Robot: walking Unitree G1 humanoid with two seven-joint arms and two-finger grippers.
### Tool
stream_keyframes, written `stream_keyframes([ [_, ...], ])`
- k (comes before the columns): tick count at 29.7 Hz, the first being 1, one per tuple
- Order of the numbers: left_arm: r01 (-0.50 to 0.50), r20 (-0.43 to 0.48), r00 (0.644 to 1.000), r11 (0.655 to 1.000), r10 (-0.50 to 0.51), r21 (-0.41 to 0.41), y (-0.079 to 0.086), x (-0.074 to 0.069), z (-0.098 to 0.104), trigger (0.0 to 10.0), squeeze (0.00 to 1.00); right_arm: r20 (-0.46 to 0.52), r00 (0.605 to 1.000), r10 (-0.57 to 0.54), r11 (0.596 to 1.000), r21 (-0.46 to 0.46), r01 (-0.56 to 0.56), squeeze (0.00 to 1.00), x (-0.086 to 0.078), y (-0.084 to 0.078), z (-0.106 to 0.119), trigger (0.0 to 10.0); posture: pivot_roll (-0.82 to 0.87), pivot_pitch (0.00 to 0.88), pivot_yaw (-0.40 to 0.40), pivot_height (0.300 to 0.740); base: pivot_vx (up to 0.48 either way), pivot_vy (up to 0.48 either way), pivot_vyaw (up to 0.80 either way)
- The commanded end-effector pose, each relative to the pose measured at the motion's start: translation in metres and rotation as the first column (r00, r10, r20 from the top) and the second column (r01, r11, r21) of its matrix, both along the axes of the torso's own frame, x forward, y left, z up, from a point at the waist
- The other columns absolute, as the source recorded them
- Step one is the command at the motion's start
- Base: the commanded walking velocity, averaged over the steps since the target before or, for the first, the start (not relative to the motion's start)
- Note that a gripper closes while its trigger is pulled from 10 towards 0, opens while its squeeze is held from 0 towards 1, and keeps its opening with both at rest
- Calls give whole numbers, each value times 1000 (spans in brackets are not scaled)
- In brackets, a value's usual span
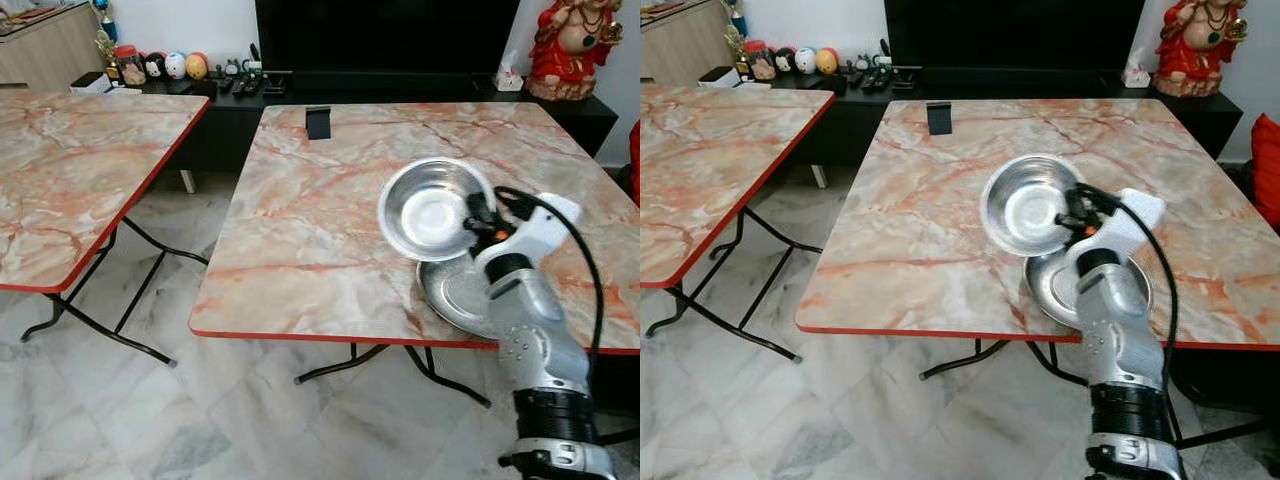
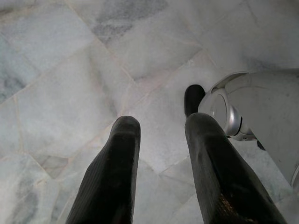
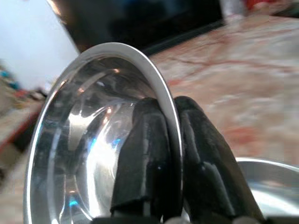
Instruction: Setting the table
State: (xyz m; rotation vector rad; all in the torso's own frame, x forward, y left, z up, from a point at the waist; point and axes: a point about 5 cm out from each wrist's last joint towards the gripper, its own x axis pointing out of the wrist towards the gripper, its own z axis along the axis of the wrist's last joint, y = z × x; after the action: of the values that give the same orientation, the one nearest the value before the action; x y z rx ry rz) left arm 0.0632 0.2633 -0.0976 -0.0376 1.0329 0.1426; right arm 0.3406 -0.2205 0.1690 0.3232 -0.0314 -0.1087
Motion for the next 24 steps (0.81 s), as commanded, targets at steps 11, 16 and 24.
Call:
stream_keyframes([
  [11, 3, -17, 1000, 1000, -3, -2, 3, -2, 0, 10000, 0, -65, 992, -112, 983, 140, 120, 0, -22, -29, 2, 10000, -132, 0, 41, 740, 0, 0, 0],
  [16, 12, -17, 1000, 1000, -12, -2, 4, -1, 1, 10000, 0, -123, 984, -128, 963, 221, 153, 0, -34, -34, -1, 10000, -142, 0, 47, 740, 0, 0, 0],
  [24, 17, -18, 1000, 1000, -17, -1, 4, 0, 1, 10000, 0, -250, 962, -114, 950, 254, 179, 0, -34, -32, -17, 10000, -135, 0, 47, 740, 0, 0, 0],
])
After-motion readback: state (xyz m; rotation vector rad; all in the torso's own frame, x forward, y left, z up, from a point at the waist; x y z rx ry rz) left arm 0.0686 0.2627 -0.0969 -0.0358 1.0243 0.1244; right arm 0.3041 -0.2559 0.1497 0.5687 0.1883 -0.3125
